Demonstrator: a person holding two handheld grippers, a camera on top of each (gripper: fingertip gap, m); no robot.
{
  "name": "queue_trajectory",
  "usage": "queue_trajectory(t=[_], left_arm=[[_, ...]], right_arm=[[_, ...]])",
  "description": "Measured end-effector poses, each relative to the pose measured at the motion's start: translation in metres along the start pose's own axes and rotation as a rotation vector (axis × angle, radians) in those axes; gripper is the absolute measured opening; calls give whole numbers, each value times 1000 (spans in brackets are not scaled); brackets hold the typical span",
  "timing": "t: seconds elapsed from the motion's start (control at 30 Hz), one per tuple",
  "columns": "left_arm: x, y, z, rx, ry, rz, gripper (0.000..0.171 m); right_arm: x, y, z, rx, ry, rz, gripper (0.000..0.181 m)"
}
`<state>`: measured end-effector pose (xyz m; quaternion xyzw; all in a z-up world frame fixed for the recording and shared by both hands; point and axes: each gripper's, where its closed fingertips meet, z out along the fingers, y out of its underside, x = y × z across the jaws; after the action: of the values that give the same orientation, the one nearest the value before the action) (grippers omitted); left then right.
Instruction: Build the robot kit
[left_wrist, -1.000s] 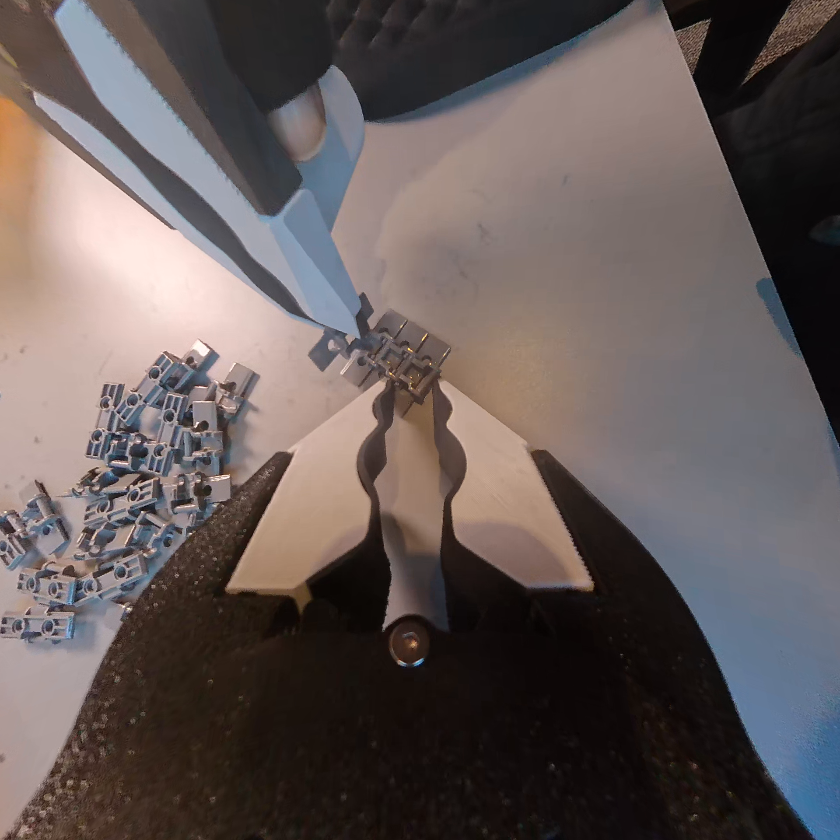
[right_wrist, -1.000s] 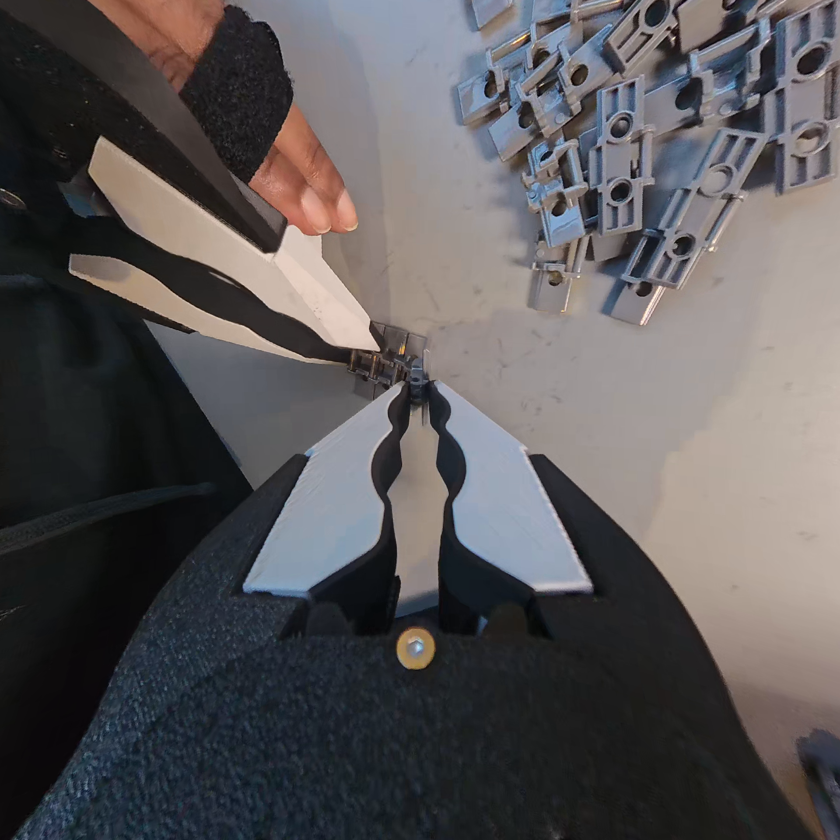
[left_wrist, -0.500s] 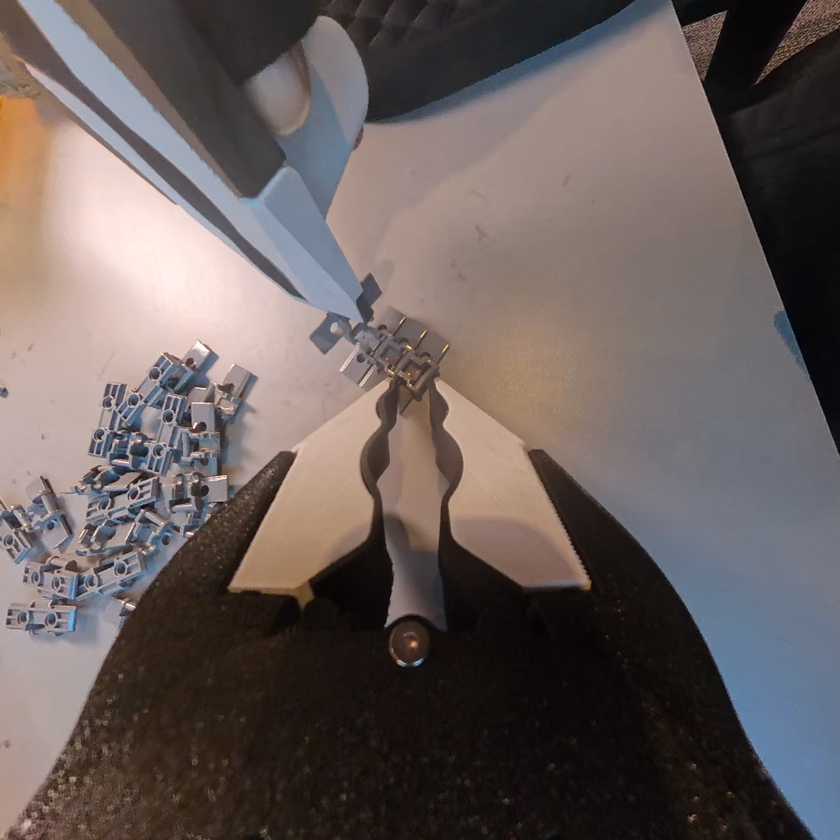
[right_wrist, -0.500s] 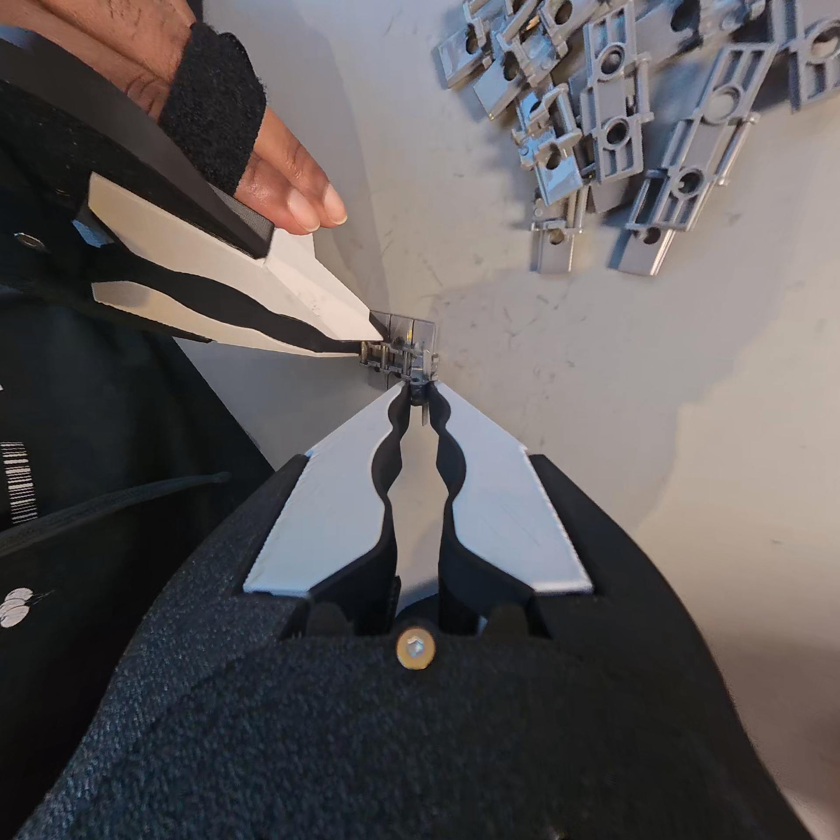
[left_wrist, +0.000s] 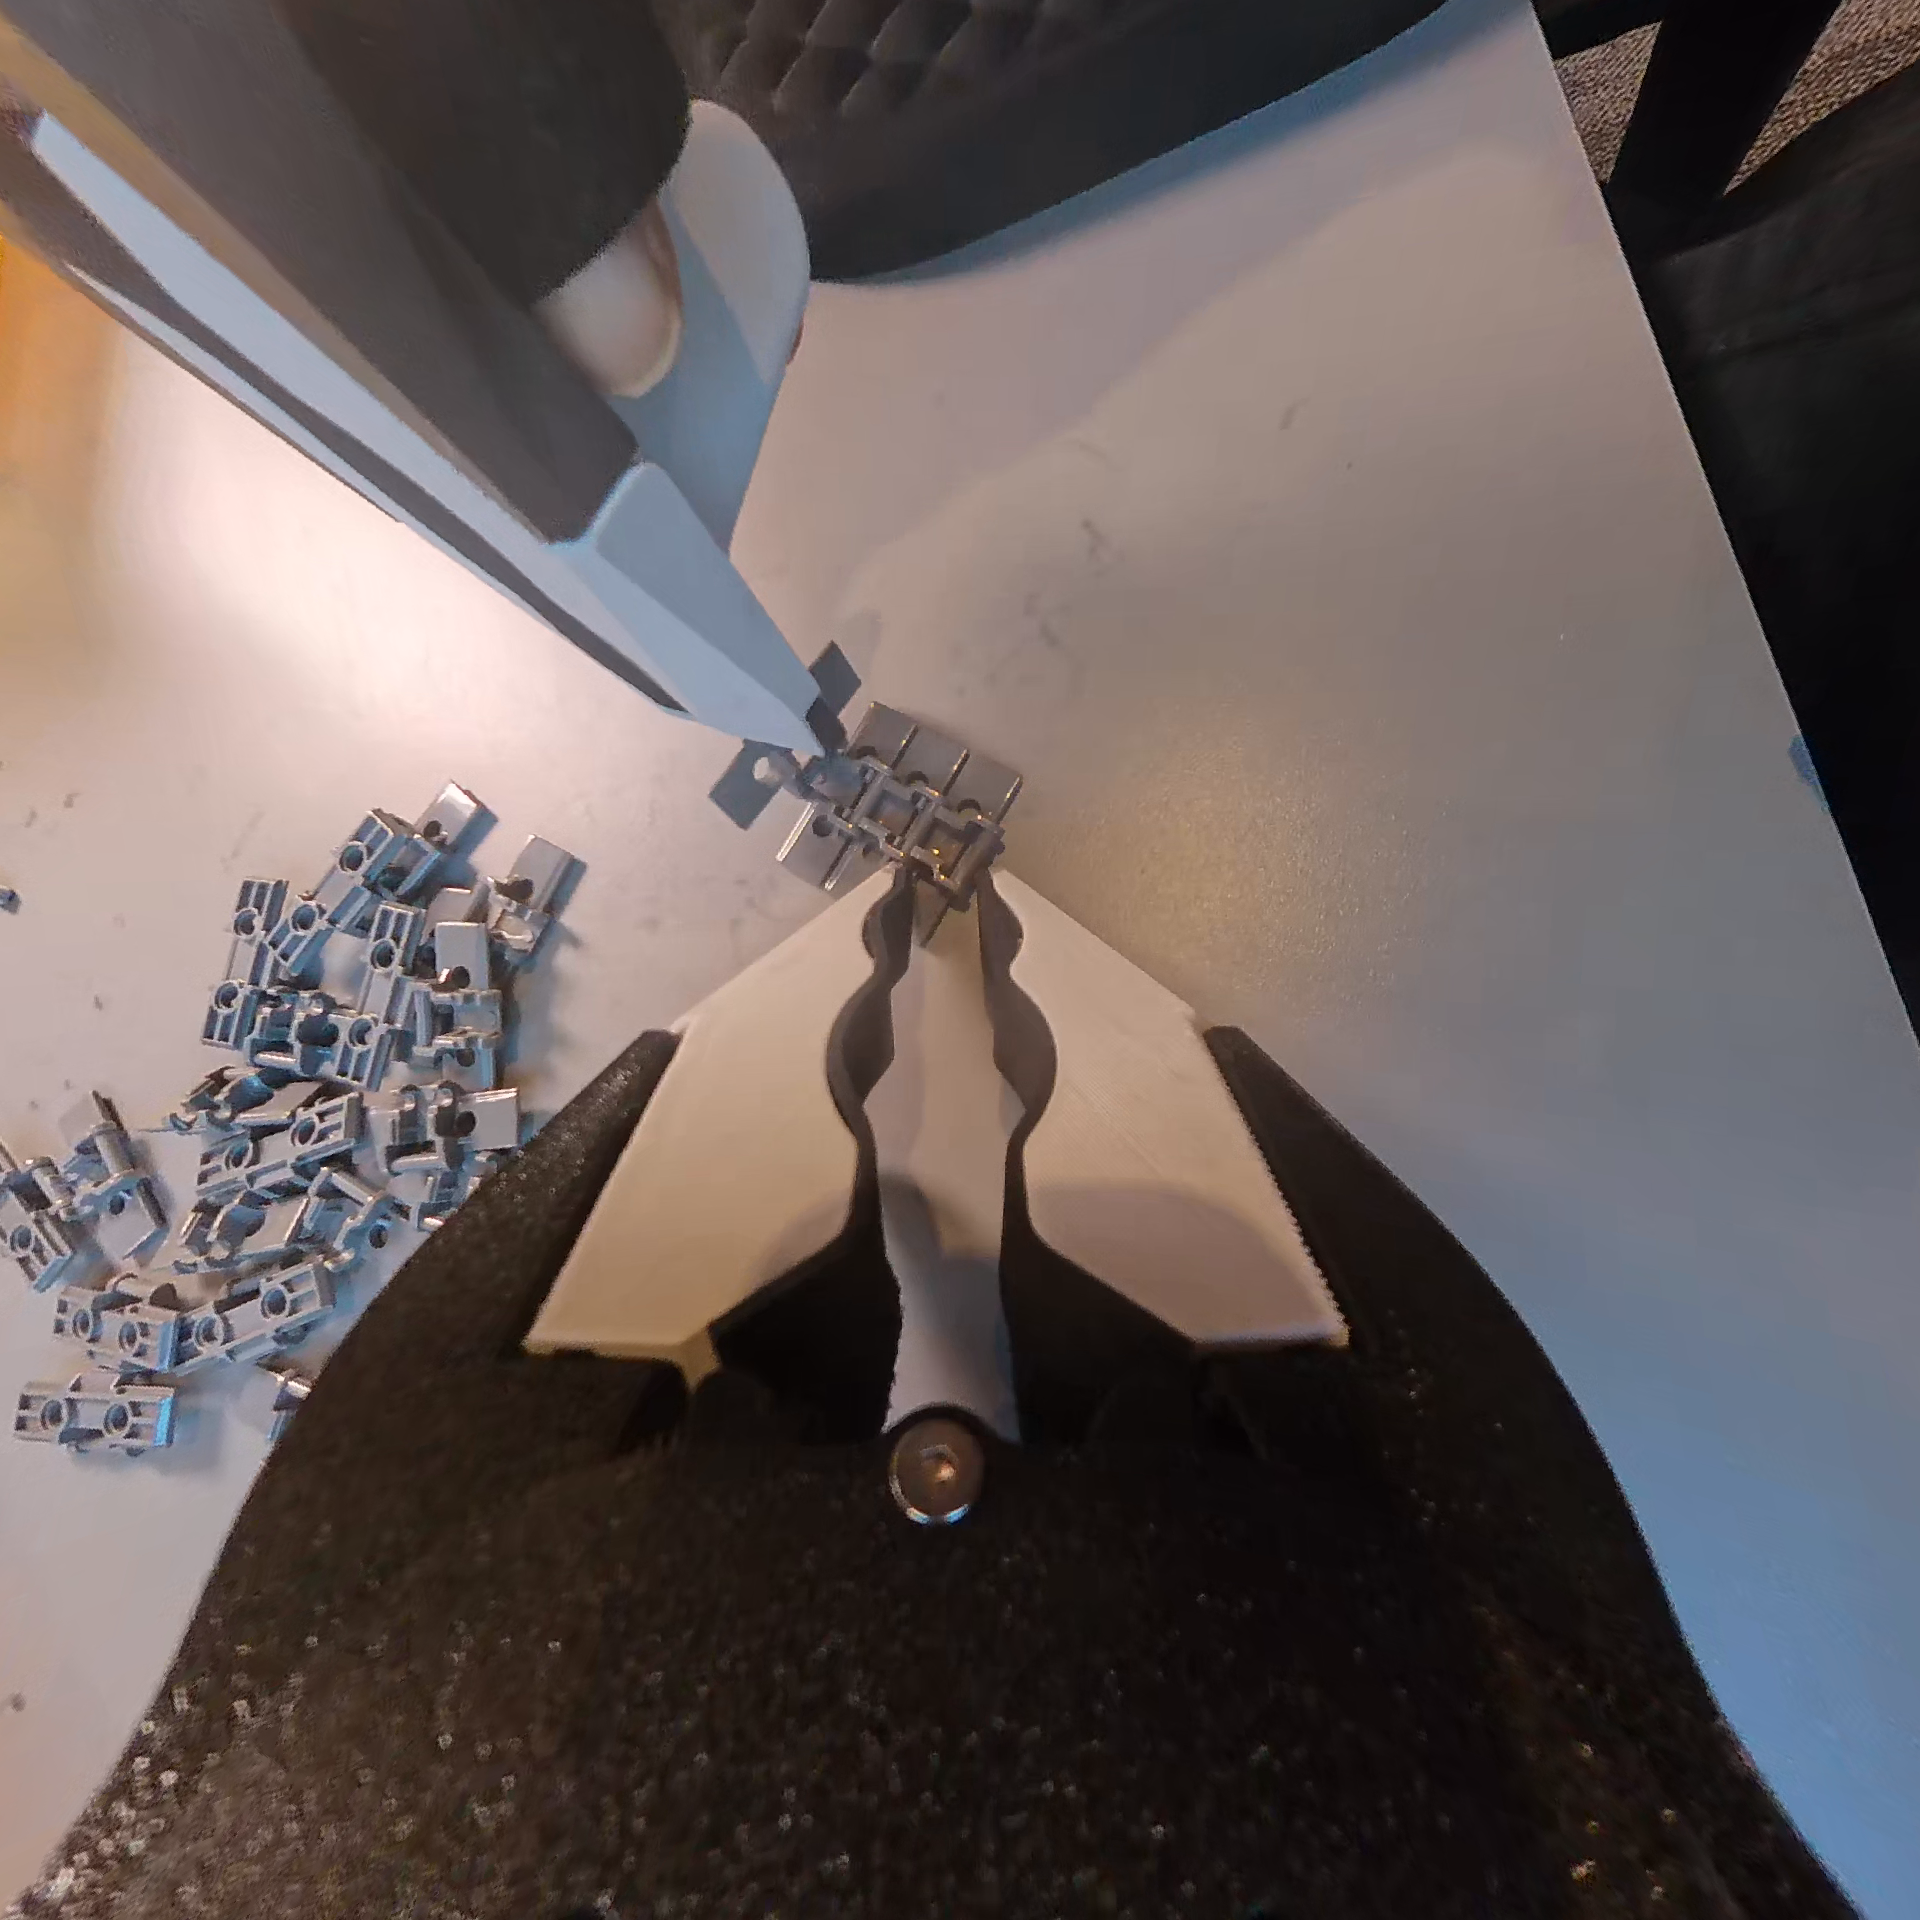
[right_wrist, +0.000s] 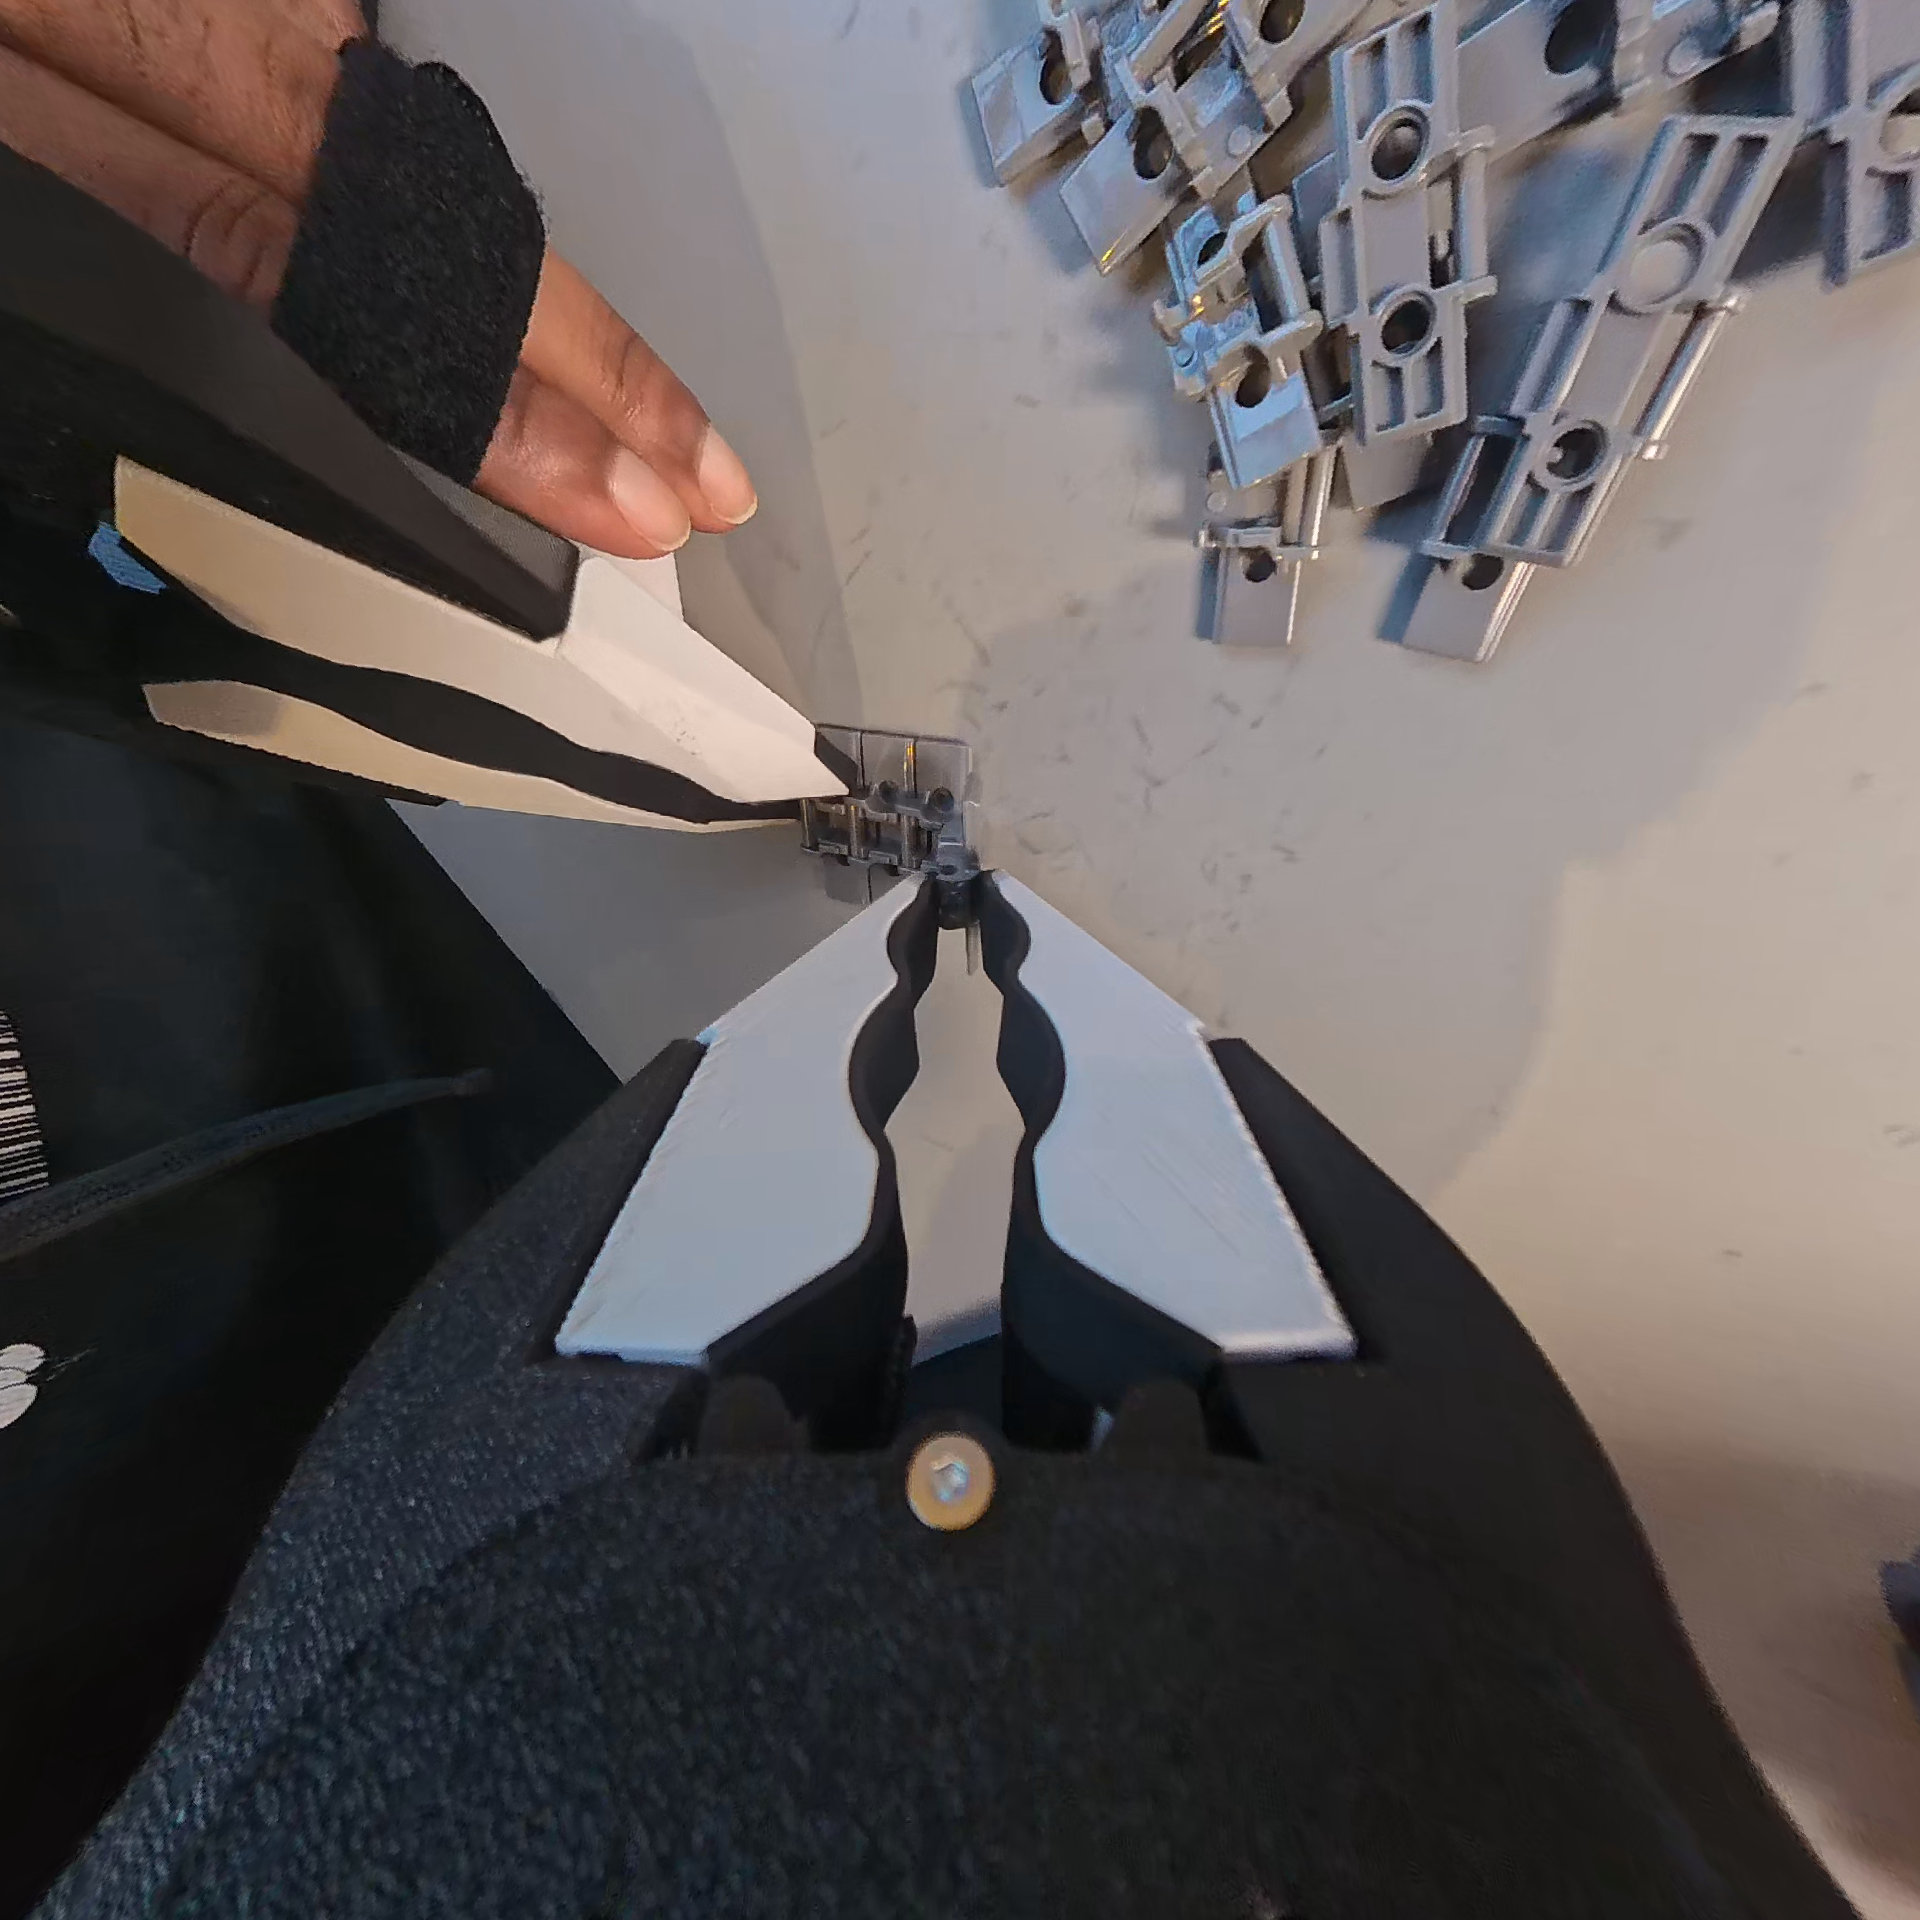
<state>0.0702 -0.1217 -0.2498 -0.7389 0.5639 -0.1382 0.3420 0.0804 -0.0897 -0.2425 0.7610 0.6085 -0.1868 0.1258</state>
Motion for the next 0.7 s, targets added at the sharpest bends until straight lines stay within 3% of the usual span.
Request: queue_trajectory(t=[0.7], left_arm=[[1,0,0,9,21,-22,10]], right_arm=[[2,-4,4,-112,117,-99,6]])
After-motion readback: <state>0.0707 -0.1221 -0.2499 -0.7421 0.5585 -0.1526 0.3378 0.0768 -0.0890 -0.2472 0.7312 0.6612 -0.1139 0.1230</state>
